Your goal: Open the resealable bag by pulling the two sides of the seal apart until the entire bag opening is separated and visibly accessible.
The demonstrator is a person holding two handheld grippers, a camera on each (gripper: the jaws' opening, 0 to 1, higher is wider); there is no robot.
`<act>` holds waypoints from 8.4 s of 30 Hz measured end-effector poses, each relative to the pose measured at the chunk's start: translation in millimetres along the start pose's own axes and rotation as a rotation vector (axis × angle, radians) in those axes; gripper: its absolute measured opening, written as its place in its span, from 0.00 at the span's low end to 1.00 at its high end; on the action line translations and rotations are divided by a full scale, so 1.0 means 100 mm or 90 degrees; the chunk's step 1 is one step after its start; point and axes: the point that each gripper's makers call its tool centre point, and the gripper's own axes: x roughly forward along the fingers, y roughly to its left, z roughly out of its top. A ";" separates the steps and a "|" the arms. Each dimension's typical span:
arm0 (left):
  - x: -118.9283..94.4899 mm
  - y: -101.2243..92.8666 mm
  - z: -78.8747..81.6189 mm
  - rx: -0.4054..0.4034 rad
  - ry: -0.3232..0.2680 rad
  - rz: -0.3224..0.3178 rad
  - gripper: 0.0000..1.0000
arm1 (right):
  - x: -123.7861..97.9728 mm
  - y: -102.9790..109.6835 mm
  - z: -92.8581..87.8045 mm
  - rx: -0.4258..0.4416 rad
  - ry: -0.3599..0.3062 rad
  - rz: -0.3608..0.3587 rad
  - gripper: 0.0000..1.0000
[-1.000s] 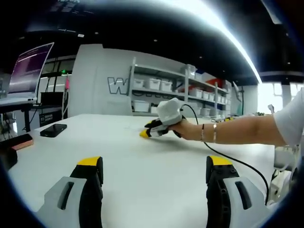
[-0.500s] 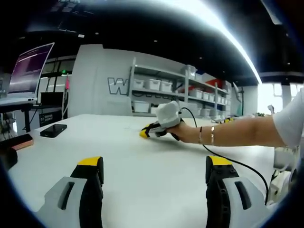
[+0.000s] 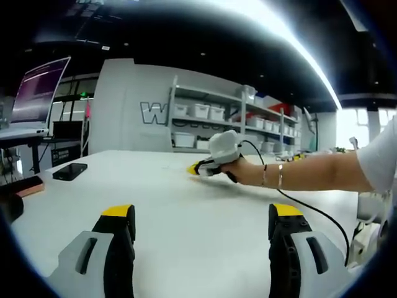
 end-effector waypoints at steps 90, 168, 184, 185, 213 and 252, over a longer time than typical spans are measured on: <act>-0.31 -0.40 0.24 0.035 -0.037 -0.018 0.87 | -1.12 -0.55 0.65 0.090 -0.130 -0.106 0.00; -0.36 -0.79 0.28 0.064 -0.029 -0.050 0.86 | -2.08 -0.08 0.57 0.112 -0.210 -0.058 0.00; -0.35 -0.84 0.29 0.068 -0.027 -0.059 0.86 | -2.26 0.06 0.56 0.120 -0.227 -0.046 0.00; -0.35 -0.84 0.29 0.069 -0.027 -0.060 0.86 | -2.27 0.07 0.55 0.120 -0.227 -0.045 0.00; -0.30 -0.94 0.26 0.068 -0.020 -0.074 0.86 | -2.66 0.31 0.54 0.137 -0.263 -0.016 0.00; -0.31 -0.87 0.27 0.071 -0.013 -0.082 0.83 | -2.94 0.53 0.51 0.166 -0.289 0.000 0.00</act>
